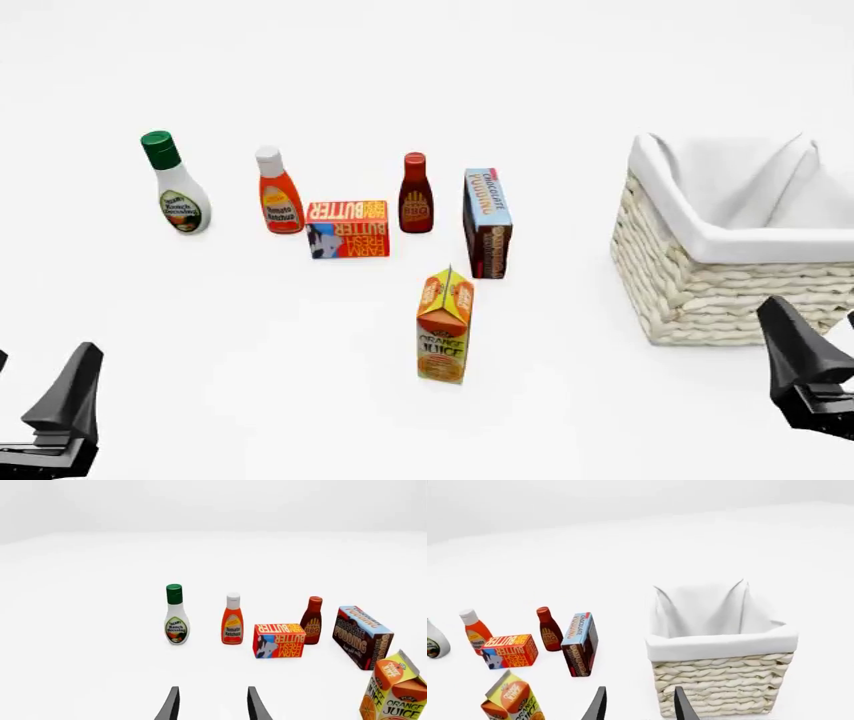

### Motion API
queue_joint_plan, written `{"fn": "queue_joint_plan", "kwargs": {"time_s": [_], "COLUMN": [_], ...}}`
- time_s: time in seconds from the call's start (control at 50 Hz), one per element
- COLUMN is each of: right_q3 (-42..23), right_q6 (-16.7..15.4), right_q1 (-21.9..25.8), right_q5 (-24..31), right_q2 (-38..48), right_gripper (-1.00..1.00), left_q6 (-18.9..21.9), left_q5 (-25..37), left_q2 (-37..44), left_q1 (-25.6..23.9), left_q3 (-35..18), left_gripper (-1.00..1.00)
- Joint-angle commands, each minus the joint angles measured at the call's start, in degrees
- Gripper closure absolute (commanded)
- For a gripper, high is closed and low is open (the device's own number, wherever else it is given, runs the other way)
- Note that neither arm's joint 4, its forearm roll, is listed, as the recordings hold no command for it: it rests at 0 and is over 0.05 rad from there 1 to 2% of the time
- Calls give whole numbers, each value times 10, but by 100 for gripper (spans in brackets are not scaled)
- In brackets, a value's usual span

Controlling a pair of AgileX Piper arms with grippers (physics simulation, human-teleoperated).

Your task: Pick the orange juice and place it in the basket.

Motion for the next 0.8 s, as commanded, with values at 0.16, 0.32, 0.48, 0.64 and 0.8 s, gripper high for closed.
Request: {"fn": "queue_joint_plan", "kwargs": {"time_s": [0.16, 0.32, 0.48, 0.64, 0.8], "right_q3": [-49, -91, -144, -166, -174], "right_q6": [88, 116, 150, 213, 261], "right_q1": [43, 69, 82, 110, 140], "right_q5": [16, 38, 95, 106, 103], "right_q2": [105, 155, 171, 229, 273], "right_gripper": [-100, -100, -100, -100, -100], "left_q6": [0, 0, 0, 0, 0], "left_q5": [0, 1, 1, 1, 1], "left_q2": [-1, -2, -2, -2, -2], "left_q1": [0, 0, 0, 0, 0], "left_q3": [1, 1, 1, 1, 1], "left_gripper": [-100, -100, -100, -100, -100]}}
